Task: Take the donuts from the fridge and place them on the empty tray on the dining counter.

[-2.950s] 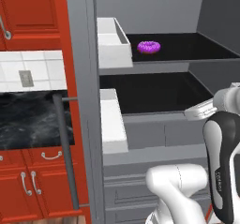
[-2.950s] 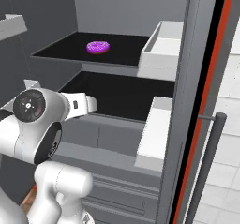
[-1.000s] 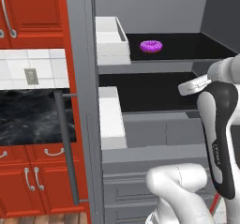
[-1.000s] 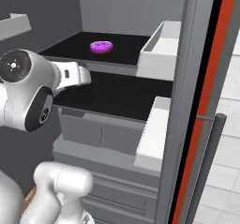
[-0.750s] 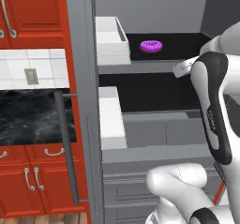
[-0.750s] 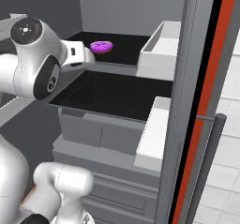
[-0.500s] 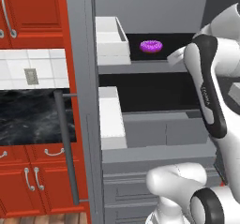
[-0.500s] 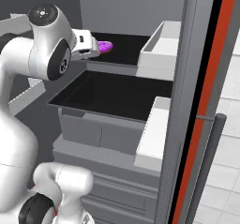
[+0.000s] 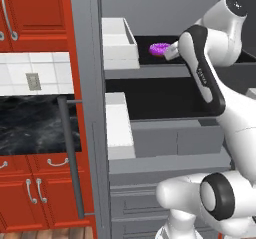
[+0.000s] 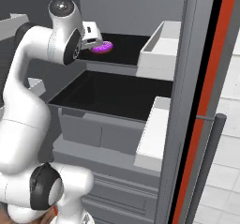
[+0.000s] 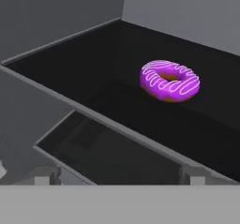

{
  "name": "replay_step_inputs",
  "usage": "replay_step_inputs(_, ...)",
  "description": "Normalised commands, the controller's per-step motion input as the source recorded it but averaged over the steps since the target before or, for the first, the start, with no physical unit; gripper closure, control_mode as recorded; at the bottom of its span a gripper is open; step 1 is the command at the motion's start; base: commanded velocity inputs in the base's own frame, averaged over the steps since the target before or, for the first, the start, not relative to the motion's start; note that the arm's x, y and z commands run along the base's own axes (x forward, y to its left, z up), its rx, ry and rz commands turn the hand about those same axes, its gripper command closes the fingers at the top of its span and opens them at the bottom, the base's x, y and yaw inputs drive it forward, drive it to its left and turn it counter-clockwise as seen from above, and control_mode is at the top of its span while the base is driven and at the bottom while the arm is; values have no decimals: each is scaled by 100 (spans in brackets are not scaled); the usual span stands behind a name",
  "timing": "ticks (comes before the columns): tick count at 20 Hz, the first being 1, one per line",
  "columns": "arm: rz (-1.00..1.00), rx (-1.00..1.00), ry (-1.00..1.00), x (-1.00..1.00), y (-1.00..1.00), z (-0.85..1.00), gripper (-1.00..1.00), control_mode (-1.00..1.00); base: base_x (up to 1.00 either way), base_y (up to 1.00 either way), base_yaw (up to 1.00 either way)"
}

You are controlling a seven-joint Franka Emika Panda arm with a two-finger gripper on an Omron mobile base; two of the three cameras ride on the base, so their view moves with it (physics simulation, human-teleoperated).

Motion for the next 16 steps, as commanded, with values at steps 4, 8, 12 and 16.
replay_step_inputs(4,8,0,0,83,28,-11,-100,-100,0,0,0)
replay_step_inputs(8,4,0,0,81,16,-15,-100,-100,0,0,0)
replay_step_inputs(12,0,0,0,77,0,0,-100,-100,0,0,0)
replay_step_inputs(16,0,-1,2,69,0,-9,-100,-100,0,0,0)
